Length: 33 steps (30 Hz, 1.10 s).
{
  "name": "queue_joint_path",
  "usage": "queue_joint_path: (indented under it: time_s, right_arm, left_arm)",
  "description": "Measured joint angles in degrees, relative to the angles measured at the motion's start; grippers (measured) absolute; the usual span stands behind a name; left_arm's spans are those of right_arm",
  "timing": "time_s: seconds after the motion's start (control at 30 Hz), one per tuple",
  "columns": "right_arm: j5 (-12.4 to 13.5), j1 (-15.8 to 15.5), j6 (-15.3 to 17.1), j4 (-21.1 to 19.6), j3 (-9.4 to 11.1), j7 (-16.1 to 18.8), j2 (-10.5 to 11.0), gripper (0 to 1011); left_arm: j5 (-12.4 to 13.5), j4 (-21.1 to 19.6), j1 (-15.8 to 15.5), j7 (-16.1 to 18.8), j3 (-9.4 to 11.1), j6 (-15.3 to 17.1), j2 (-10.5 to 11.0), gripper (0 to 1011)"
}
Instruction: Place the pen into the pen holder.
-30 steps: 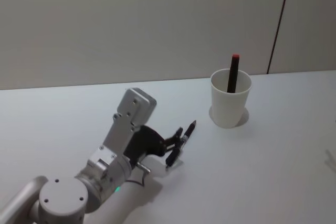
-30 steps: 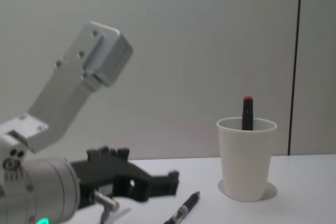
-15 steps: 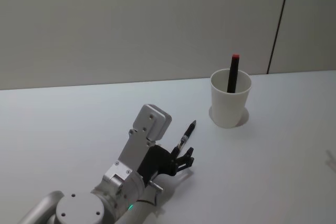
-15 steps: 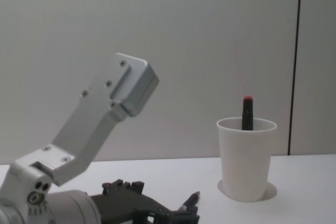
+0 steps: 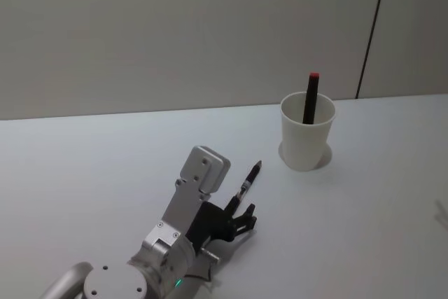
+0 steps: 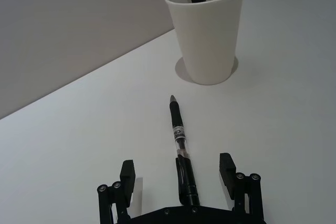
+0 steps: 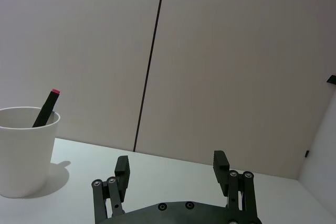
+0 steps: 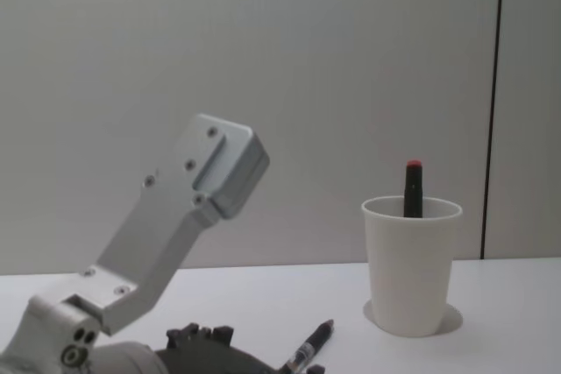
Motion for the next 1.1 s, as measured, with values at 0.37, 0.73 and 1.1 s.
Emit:
queue_joint_path:
  time_s: [0.37,0.73,1.1]
  right_arm:
    - [0.0,-0.02,0.0,0.0,0.0,0.0,0.0,1001]
    - [0.0,-0.02,0.01,0.0,0.0,0.0,0.0,1001]
    - [0.0,-0.02,0.01,0.01,0.0,0.0,0.0,1001]
  left_arm:
    - [-0.49,2.0,-0.05,-0.03,0.0,0.28,-1.09,1001]
    - [-0.6,3.35,-0.28,-0.27,-0.15,-0.03,-2.02,1001]
    - [-0.58,3.87,-0.33,-0.44,-0.23,-0.28,-2.36,1001]
